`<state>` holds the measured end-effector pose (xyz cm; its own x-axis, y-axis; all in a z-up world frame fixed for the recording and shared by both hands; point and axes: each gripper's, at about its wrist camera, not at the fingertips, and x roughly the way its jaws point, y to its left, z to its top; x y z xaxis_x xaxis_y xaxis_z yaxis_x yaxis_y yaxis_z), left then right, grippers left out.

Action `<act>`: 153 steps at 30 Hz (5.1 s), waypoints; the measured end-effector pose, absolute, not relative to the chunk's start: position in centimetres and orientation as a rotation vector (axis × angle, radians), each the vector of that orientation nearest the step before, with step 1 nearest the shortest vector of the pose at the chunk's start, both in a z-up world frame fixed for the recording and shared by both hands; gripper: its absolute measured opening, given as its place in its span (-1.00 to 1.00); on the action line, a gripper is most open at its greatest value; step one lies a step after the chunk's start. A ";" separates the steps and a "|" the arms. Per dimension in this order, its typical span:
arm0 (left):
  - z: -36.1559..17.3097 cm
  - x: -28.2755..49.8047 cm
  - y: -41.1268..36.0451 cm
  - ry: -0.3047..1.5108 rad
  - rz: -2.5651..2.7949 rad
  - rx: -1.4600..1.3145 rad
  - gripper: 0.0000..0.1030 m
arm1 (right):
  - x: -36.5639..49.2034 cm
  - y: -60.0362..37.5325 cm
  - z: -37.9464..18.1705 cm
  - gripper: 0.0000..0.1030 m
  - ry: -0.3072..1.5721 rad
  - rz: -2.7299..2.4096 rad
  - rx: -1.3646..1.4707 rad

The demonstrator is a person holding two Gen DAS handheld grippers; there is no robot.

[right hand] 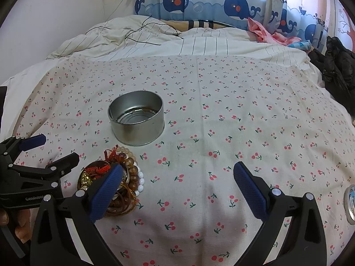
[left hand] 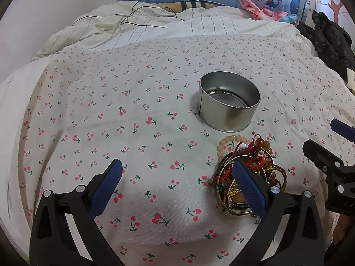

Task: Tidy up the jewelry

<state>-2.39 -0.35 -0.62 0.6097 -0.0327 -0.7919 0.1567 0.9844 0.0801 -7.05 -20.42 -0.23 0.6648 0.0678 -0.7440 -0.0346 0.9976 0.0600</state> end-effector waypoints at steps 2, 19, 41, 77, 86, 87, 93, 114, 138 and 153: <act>-0.7 -2.4 -0.4 0.909 -0.109 0.147 0.86 | -7.1 -20.4 -0.3 0.86 0.843 0.059 0.041; -1.0 -2.1 -0.1 0.914 -0.105 0.156 0.86 | -7.1 -20.5 -0.5 0.86 0.846 0.063 0.032; -1.7 -1.6 2.6 0.963 -0.109 0.116 0.86 | -7.9 -19.5 -1.6 0.85 0.885 0.158 -0.062; -1.5 -0.3 2.0 0.998 -0.349 -0.017 0.85 | -7.5 -18.3 -2.9 -0.90 0.935 0.425 0.009; -1.6 -0.3 1.2 1.006 -0.375 -0.030 0.85 | -7.1 -23.3 -3.4 -0.90 0.977 0.279 0.063; -1.6 -0.3 1.0 1.004 -0.384 -0.027 0.85 | -6.9 -23.6 -3.5 -0.90 0.988 0.266 0.071; -0.9 -2.4 -1.9 0.951 -0.542 0.083 0.85 | -7.3 -24.3 -3.3 -0.23 0.983 0.248 0.087; -5.2 -1.4 -1.8 1.162 -0.812 -0.421 0.11 | -7.4 -23.0 -4.1 0.18 0.998 0.256 0.050; -3.7 1.1 4.6 1.129 -0.586 -0.487 -0.98 | -7.1 -22.8 -4.8 0.32 1.021 0.245 0.025; -6.7 2.5 3.8 1.174 -0.454 -0.460 0.39 | -6.8 -23.0 -5.1 0.30 1.012 0.260 0.076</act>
